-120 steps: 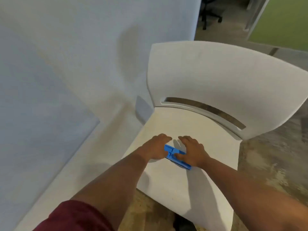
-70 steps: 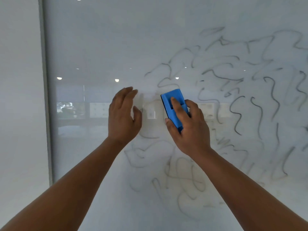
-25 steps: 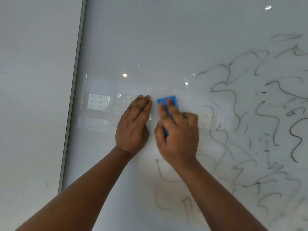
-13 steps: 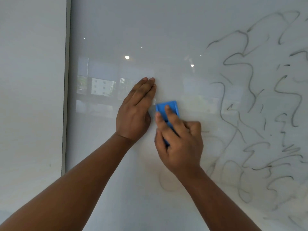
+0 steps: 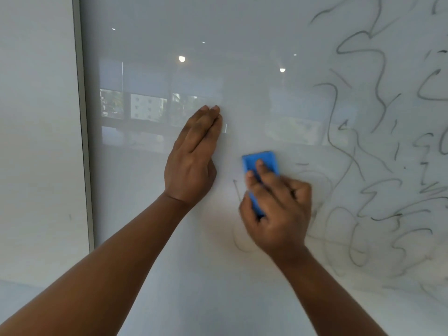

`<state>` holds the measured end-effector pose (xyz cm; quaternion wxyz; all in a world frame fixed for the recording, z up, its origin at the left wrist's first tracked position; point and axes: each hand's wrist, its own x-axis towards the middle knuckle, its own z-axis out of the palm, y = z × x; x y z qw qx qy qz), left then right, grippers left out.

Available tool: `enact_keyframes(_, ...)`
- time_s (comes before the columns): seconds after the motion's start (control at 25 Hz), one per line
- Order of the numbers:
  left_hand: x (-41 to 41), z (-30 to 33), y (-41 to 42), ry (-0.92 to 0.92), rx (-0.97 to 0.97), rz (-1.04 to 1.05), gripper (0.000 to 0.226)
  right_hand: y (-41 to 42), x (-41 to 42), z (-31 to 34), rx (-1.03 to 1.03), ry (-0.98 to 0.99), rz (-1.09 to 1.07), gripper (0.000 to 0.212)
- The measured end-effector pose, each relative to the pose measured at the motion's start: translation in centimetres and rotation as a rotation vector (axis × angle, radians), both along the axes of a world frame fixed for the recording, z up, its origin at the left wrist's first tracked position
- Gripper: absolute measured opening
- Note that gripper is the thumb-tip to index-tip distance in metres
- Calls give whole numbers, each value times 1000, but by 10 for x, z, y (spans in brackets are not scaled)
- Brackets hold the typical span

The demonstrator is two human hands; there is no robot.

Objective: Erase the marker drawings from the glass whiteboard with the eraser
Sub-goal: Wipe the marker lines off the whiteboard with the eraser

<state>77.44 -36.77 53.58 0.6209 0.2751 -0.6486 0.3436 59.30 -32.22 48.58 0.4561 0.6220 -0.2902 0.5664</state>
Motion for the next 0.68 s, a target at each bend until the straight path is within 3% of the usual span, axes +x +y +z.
enact_keyframes(0.16, -3, 0, 0, -1, -11, 3, 47, -11, 11, 39, -23, -188, 23, 29)
enact_keyframes(0.36, 1, 0, 2, -1, 0, -7, 52, -2, 23, -21, 70, 42, 37, 26)
enact_keyframes(0.56, -5, -2, 2, 26, -6, -18, 53, -13, 26, 21, 23, -255, 17, 32)
enact_keyframes(0.68, -1, -3, 1, 21, 14, -22, 51, -11, 50, -9, 91, -96, 61, 32)
